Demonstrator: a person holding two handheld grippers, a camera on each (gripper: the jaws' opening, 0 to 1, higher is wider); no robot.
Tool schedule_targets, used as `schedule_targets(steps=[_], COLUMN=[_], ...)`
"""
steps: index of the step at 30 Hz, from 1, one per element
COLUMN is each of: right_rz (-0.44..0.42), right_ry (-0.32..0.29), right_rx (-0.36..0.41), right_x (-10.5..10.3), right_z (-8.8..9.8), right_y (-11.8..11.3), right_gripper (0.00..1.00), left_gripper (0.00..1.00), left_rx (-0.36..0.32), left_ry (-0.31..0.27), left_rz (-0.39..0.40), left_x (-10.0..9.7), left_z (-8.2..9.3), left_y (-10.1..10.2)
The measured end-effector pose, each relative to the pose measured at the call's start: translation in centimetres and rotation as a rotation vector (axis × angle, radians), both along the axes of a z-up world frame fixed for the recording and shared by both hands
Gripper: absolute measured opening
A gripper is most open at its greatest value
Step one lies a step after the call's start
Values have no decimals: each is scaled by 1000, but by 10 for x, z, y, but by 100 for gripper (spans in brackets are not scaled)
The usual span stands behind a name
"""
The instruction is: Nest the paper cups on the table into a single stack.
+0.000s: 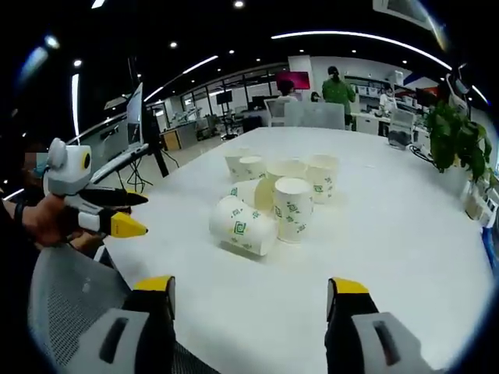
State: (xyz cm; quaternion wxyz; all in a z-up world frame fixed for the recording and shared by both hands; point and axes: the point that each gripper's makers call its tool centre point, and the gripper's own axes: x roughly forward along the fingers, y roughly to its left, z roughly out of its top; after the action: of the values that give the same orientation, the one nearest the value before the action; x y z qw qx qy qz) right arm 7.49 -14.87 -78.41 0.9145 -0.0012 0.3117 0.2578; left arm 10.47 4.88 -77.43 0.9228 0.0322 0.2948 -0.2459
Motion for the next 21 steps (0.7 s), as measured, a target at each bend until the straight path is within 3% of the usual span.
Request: schedule_targets(steps=[21], right_rz=[24], right_ry=[11], right_rx=[-19], right_x=[-3], right_z=[-6], right_y=[3], right_gripper=[79], left_gripper=[72], left_rx=[-3], left_ry=[1], left_rz=[-2], left_x=[0], left_z=[-1], left_y=[-1])
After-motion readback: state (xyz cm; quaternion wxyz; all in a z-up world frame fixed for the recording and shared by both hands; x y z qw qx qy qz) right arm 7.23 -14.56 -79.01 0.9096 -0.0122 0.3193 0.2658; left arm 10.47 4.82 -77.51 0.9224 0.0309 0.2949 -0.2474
